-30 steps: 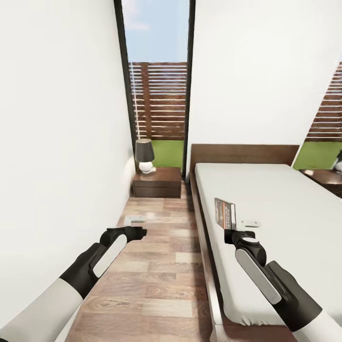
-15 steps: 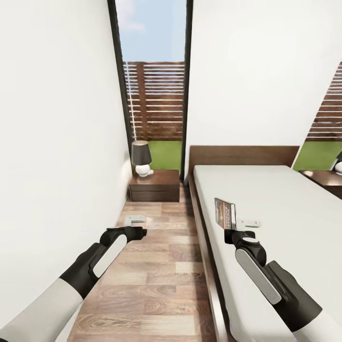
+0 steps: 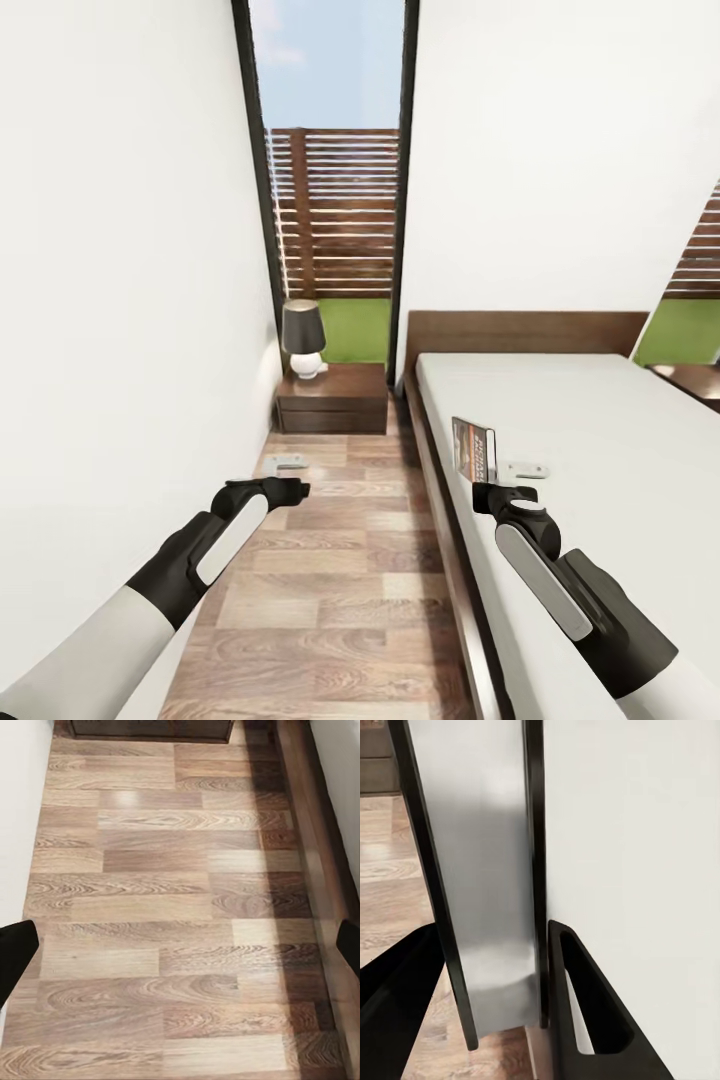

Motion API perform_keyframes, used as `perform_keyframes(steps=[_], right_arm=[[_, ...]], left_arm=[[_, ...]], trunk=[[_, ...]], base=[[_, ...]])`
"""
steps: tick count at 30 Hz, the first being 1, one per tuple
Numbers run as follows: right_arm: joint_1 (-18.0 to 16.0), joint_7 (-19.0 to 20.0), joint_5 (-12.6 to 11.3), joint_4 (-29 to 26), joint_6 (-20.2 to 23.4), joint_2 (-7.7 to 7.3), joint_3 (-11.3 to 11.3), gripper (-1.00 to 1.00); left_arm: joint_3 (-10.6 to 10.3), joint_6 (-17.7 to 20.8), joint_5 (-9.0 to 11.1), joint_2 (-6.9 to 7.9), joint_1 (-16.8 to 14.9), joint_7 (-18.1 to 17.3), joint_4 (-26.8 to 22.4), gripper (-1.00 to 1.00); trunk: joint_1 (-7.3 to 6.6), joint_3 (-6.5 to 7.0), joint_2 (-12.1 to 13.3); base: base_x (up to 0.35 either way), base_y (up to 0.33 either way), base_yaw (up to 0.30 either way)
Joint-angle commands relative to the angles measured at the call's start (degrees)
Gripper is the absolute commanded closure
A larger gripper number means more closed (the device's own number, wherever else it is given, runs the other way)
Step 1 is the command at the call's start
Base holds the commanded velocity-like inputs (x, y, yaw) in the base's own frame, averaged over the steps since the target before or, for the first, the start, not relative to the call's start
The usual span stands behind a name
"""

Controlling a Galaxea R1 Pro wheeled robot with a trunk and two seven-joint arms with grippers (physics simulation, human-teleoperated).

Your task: In the bedroom, move the book from the bed onto either nightstand, and place the two sandals side by side next to the bed.

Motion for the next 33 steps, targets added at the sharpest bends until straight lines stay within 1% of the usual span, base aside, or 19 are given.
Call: perform_keyframes(steps=[1,9,15,18,21,30,33], right_arm=[[-0.1,-0.6,-0.2,-0.1,0.2,-0.06,0.2,1.0],[-0.1,-0.6,-0.2,-0.1,0.2,-0.06,0.2,1.0],[-0.1,-0.6,-0.2,-0.1,0.2,-0.06,0.2,1.0],[-0.1,-0.6,-0.2,-0.1,0.2,-0.06,0.2,1.0],[-0.1,-0.6,-0.2,-0.1,0.2,-0.06,0.2,1.0],[-0.1,-0.6,-0.2,-0.1,0.2,-0.06,0.2,1.0],[-0.1,-0.6,-0.2,-0.1,0.2,-0.06,0.2,1.0]], left_arm=[[-0.2,0.0,0.6,0.06,-0.1,0.6,-0.1,-1.0],[-0.3,0.0,0.6,0.06,-0.1,0.6,-0.1,-1.0],[-0.3,0.0,0.6,0.06,-0.1,0.6,-0.1,-1.0],[-0.3,0.0,0.6,0.06,-0.1,0.6,-0.1,-1.0],[-0.3,0.0,0.5,0.12,-0.1,0.6,-0.1,-1.0],[-0.3,0.0,0.5,0.12,-0.1,0.6,-0.1,-1.0],[-0.3,0.0,0.5,0.09,-0.1,0.6,-0.1,-1.0]], trunk=[[0.07,-0.13,-0.1],[0.07,-0.13,-0.1],[0.07,-0.13,-0.1],[0.07,-0.13,-0.1],[0.07,-0.13,-0.1],[0.07,-0.13,-0.1],[0.07,-0.13,-0.1]], base=[[0.335,0.009,0.0],[0.337,0.009,0.0],[0.247,0.194,0.0],[0.137,0.282,0.0],[0.053,0.123,0.0],[0.011,0.021,0.0],[0.173,0.002,0.0]])
